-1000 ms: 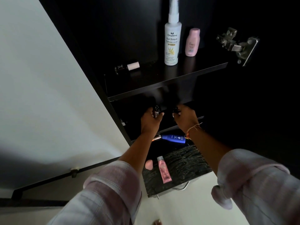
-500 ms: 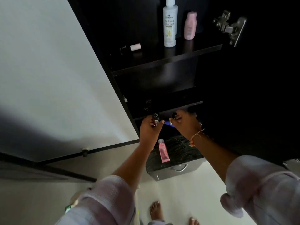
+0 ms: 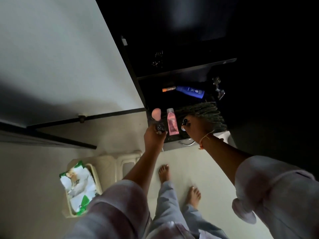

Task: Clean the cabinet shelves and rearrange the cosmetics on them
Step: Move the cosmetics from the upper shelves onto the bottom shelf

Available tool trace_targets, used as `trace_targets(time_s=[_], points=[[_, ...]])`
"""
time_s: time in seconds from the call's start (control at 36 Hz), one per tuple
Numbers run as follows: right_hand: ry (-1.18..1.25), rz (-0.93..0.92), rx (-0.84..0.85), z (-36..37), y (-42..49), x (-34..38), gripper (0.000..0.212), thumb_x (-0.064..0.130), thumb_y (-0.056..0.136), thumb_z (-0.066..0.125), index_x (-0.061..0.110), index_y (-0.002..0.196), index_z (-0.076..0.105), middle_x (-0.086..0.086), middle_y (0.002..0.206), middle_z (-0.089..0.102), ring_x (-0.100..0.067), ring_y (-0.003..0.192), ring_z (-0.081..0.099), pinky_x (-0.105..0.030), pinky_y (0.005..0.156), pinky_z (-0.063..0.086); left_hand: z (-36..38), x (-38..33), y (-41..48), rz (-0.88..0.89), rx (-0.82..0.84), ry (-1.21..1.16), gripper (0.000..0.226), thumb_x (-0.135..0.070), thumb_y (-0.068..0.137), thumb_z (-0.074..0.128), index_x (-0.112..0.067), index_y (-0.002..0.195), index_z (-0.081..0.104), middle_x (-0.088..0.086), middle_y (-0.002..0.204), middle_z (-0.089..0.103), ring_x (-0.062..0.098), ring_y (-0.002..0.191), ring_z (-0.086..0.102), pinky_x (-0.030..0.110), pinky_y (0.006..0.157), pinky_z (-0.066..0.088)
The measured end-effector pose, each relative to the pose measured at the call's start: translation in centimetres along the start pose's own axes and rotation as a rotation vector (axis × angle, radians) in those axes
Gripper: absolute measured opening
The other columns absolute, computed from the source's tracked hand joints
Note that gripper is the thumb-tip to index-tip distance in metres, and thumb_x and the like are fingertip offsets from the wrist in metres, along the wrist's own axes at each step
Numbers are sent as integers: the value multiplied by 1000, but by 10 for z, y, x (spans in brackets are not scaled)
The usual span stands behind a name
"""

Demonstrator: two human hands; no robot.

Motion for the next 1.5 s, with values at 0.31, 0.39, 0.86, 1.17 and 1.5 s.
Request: trace_targets(time_s=[0.31, 0.39, 0.86, 1.17, 1.5], points=[[-1, 14, -3, 37, 26, -14, 12, 15, 85, 70, 9, 96, 69, -14, 91, 70, -29, 86, 65, -25, 69, 41, 23, 20, 36, -18, 2, 37, 16, -15, 77, 71, -16, 92, 65, 5, 91, 70, 24, 86, 64, 21, 63, 32], [4, 4, 3, 42, 28, -12, 11, 12, 86, 67, 7, 95, 68, -16, 90, 70, -31, 85, 65, -29, 69, 46, 23, 20, 39, -2, 4, 16, 17, -11, 77, 70, -15, 91, 64, 5, 91, 69, 23, 85, 62, 17, 60, 28], [-17, -12, 26, 51, 35, -18, 11, 13, 85, 67, 10, 96, 67, -16, 89, 71, -34, 86, 67, -31, 70, 49, 26, 21, 40, 29, 53, 2, 21, -14, 76, 73, -18, 93, 61, 7, 96, 69, 23, 88, 61, 23, 68, 36], [31, 68, 119, 24, 15, -13, 55, 47, 80, 70, 17, 123, 54, -11, 110, 65, -30, 98, 62, -38, 81, 54, 9, 19, 31, 129, 30, 63, 47, -49, 57, 83, -25, 91, 59, -10, 91, 68, 12, 84, 64, 33, 73, 54], [-36, -108, -286, -85, -26, 60, 68, 65, 81, 54, 18, 129, 50, -10, 125, 56, -30, 110, 57, -37, 84, 53, -72, -95, -26, 368, -158, 59, 52, -45, 87, 64, -17, 128, 47, 1, 122, 53, 14, 115, 48, 24, 93, 41]])
Point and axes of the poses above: each hand's wrist, its own y-axis towards the middle knuckle, its own z-axis out of the palm, x = y × z, the point moved 3 cm from there along y, towards the middle knuckle
